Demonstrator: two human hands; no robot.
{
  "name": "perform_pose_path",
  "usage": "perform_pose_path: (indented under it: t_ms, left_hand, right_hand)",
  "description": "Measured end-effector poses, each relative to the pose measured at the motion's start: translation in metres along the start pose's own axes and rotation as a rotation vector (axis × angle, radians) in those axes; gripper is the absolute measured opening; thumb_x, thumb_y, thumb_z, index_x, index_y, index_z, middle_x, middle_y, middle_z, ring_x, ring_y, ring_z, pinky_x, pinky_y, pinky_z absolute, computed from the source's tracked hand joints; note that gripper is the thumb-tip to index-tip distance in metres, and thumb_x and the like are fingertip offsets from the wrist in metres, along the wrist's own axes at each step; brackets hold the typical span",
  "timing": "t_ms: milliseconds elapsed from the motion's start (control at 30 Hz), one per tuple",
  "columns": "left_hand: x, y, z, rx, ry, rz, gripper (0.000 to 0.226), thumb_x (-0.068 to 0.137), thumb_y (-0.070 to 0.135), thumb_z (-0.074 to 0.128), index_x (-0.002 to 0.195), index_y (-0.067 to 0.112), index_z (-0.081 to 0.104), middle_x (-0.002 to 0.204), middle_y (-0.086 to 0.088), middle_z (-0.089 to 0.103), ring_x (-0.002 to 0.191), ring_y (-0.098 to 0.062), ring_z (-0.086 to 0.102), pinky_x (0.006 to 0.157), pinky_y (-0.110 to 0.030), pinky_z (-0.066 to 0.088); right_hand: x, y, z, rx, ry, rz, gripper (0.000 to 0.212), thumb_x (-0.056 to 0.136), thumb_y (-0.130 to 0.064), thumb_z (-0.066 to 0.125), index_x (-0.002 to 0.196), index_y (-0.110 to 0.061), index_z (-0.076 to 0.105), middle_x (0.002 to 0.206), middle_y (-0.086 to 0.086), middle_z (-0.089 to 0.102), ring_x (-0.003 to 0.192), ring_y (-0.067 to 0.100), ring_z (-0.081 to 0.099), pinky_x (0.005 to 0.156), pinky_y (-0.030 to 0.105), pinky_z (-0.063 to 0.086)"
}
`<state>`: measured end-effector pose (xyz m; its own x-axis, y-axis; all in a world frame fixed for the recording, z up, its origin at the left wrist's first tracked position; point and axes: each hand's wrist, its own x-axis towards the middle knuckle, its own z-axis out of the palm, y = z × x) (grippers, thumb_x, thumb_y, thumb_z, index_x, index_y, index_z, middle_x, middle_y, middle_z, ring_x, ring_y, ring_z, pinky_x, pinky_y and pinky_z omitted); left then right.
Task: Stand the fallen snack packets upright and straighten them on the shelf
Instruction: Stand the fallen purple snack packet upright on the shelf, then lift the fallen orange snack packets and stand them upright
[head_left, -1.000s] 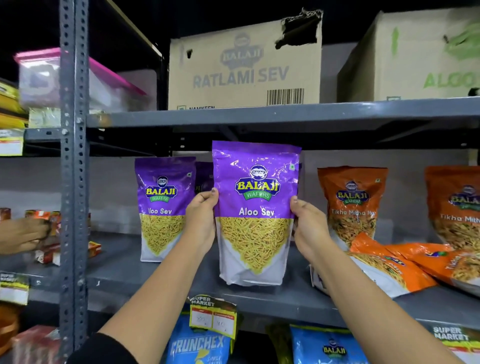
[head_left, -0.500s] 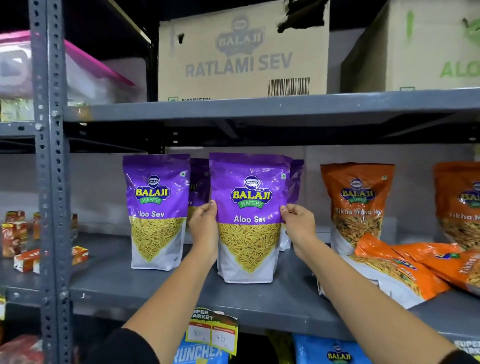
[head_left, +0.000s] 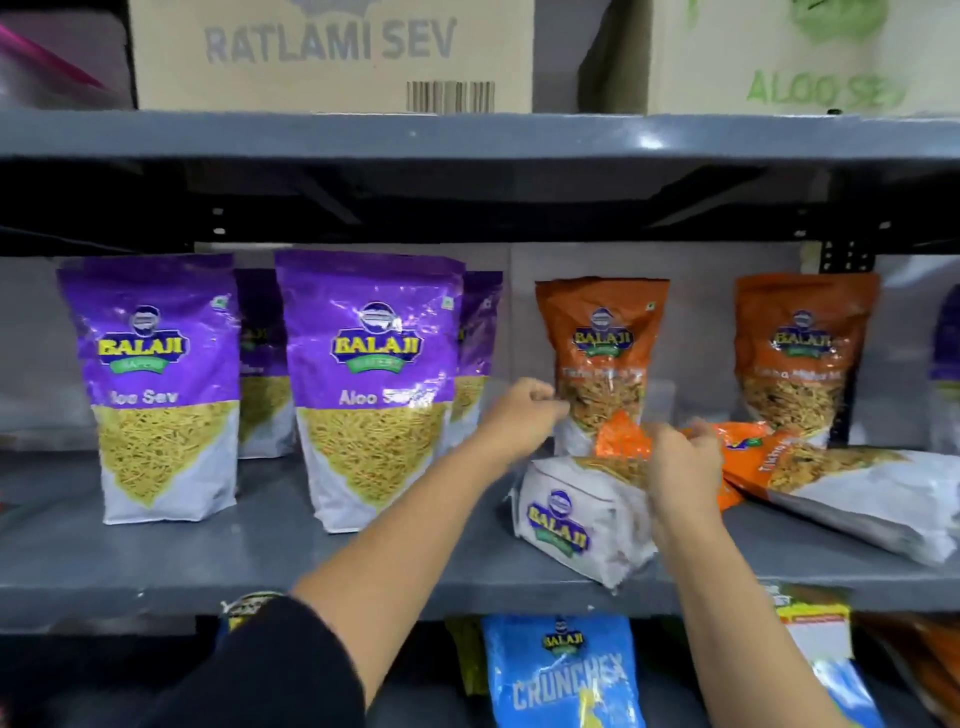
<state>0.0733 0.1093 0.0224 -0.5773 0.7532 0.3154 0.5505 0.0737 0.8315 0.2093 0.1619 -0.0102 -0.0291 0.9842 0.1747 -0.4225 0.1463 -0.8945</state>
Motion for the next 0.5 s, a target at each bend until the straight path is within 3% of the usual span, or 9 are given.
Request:
perform_pose_path:
  t_ms: [33,100,133,167,233,300,367,433,500]
  left_hand:
    - [0.012,-0.002,0.007,0.014,-0.164,-0.164,0.04,0.092,0.034,0.056,0.127,0.015,0.057,0.129,-0.007,0.059,0.11,-0.02,0.057,0.095,-0.032,0.046]
    - [0.021,-0.006,0.016,-0.007,-0.404,-0.347,0.029,0.097,0.036,0.048,0.111,0.012,0.056,0.116,-0.009,0.059,0.096,-0.021,0.059,0.087,-0.033,0.046]
    - [0.025,-0.01,0.02,0.042,-0.427,-0.368,0.027,0.098,0.033,0.046,0.102,0.009,0.058,0.112,-0.013,0.06,0.089,-0.022,0.059,0.082,-0.034,0.045]
    - [0.029,-0.014,0.022,0.164,-0.443,-0.341,0.029,0.099,0.028,0.046,0.101,0.004,0.062,0.116,-0.018,0.061,0.092,-0.027,0.061,0.083,-0.036,0.045]
    - [0.026,-0.012,0.025,0.552,-0.422,-0.247,0.035,0.099,0.021,0.046,0.117,-0.003,0.064,0.128,-0.021,0.062,0.113,-0.036,0.061,0.09,-0.038,0.047]
    - [0.022,-0.01,0.027,0.781,-0.435,-0.194,0.036,0.098,0.015,0.046,0.125,-0.005,0.06,0.133,-0.022,0.06,0.116,-0.037,0.06,0.088,-0.037,0.047]
    - [0.021,-0.008,0.029,0.829,-0.474,-0.232,0.037,0.098,0.014,0.045,0.127,-0.006,0.059,0.135,-0.024,0.058,0.098,-0.03,0.059,0.084,-0.036,0.044]
    - [0.014,-0.003,0.03,0.791,-0.456,-0.281,0.037,0.098,0.013,0.046,0.128,-0.005,0.058,0.136,-0.025,0.056,0.08,-0.025,0.053,0.077,-0.034,0.042]
    - [0.008,0.002,0.029,0.746,-0.396,-0.284,0.038,0.099,0.015,0.045,0.129,-0.005,0.057,0.137,-0.025,0.056,0.086,-0.027,0.056,0.073,-0.033,0.044]
  right_hand:
    - [0.004,0.002,-0.006,0.038,0.035,0.036,0.053,0.086,-0.015,0.057,0.137,-0.009,0.045,0.094,0.006,0.054,0.08,0.023,0.049,0.067,0.031,0.037]
    - [0.006,0.008,-0.013,0.115,0.106,0.085,0.029,0.068,-0.013,0.052,0.097,-0.014,0.054,0.077,0.001,0.047,0.071,0.02,0.041,0.058,0.028,0.032]
    - [0.007,0.014,-0.016,0.154,0.142,0.103,0.026,0.062,-0.012,0.047,0.088,-0.015,0.052,0.075,0.002,0.047,0.07,0.019,0.041,0.058,0.028,0.033]
    - [0.009,0.021,-0.02,0.211,0.164,0.113,0.032,0.061,-0.011,0.045,0.091,-0.011,0.055,0.079,0.005,0.051,0.07,0.019,0.044,0.06,0.029,0.037]
    - [0.011,0.029,-0.024,0.311,0.192,0.153,0.048,0.065,-0.006,0.046,0.11,-0.006,0.06,0.094,0.009,0.058,0.072,0.021,0.054,0.068,0.031,0.044]
    - [0.012,0.032,-0.03,0.345,0.227,0.241,0.049,0.072,-0.001,0.048,0.12,-0.002,0.06,0.103,0.013,0.064,0.076,0.025,0.06,0.07,0.032,0.048]
    - [0.014,0.032,-0.034,0.355,0.21,0.322,0.034,0.081,0.003,0.048,0.113,-0.001,0.059,0.098,0.015,0.063,0.07,0.026,0.058,0.066,0.031,0.048]
    - [0.012,0.031,-0.039,0.308,0.12,0.379,0.013,0.091,0.003,0.044,0.093,-0.006,0.054,0.079,0.011,0.053,0.059,0.02,0.048,0.061,0.03,0.043]
    - [0.012,0.024,-0.045,0.412,0.09,0.457,0.025,0.097,-0.001,0.041,0.074,-0.011,0.045,0.071,0.005,0.045,0.057,0.016,0.043,0.059,0.029,0.042]
